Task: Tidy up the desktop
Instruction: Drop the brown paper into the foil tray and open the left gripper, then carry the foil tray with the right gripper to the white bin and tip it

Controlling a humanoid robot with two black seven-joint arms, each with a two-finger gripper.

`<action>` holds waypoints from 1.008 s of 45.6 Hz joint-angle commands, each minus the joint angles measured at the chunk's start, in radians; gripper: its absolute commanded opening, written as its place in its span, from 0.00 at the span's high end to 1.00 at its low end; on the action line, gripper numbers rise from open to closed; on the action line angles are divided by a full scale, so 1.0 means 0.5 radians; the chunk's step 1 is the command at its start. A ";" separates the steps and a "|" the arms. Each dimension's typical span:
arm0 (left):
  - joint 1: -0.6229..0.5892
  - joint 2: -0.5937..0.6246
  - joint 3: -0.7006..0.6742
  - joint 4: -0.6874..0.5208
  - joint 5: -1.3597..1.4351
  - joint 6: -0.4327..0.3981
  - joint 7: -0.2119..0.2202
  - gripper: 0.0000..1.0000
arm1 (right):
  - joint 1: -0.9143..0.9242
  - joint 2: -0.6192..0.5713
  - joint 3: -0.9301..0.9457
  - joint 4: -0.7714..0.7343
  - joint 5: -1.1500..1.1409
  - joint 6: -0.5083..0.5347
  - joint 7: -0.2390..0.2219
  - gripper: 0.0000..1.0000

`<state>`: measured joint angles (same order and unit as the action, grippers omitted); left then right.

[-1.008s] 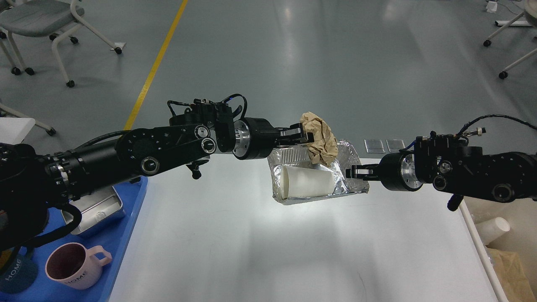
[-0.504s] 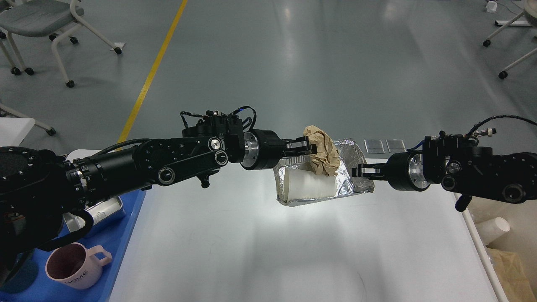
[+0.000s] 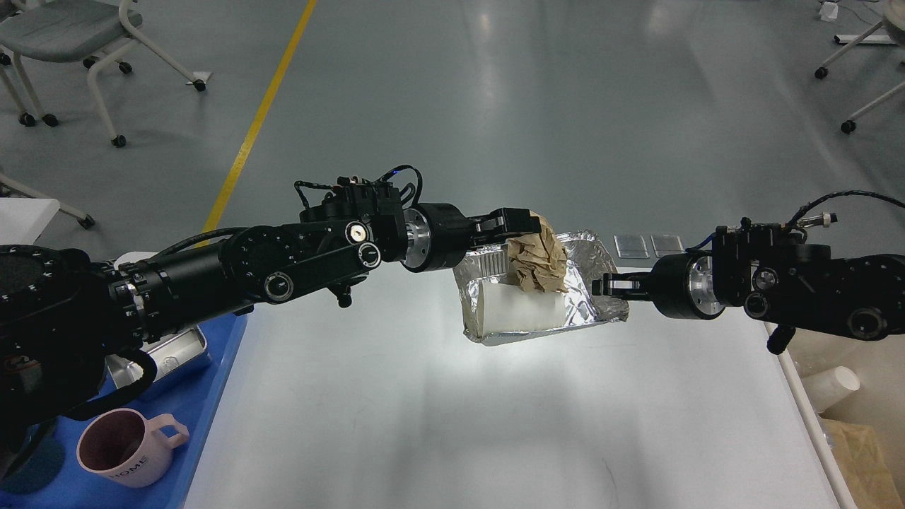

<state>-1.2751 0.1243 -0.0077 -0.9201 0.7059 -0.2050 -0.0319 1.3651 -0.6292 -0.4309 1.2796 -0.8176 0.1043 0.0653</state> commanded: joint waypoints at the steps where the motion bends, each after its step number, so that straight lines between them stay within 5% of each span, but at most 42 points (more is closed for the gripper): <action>1: -0.005 0.040 -0.083 -0.001 -0.089 -0.013 -0.004 0.10 | -0.009 -0.003 0.003 -0.001 0.000 -0.003 0.001 1.00; 24: 0.099 0.773 -0.334 -0.191 -0.564 0.008 -0.013 0.09 | -0.079 -0.018 0.000 -0.004 0.101 -0.095 0.011 1.00; 34: 0.632 1.058 -0.867 -0.277 -0.933 0.024 -0.025 0.06 | -0.141 -0.082 0.003 -0.028 0.221 -0.138 0.017 1.00; 46: 1.476 1.000 -1.776 -0.277 -0.946 -0.111 -0.007 0.04 | -0.245 -0.318 0.061 -0.028 0.399 -0.184 0.032 1.00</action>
<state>-0.6864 0.6496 -0.7325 -1.0596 0.2347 -0.2267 -0.0387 1.2605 -0.7318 -0.4146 1.2655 -0.6597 0.0193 0.0810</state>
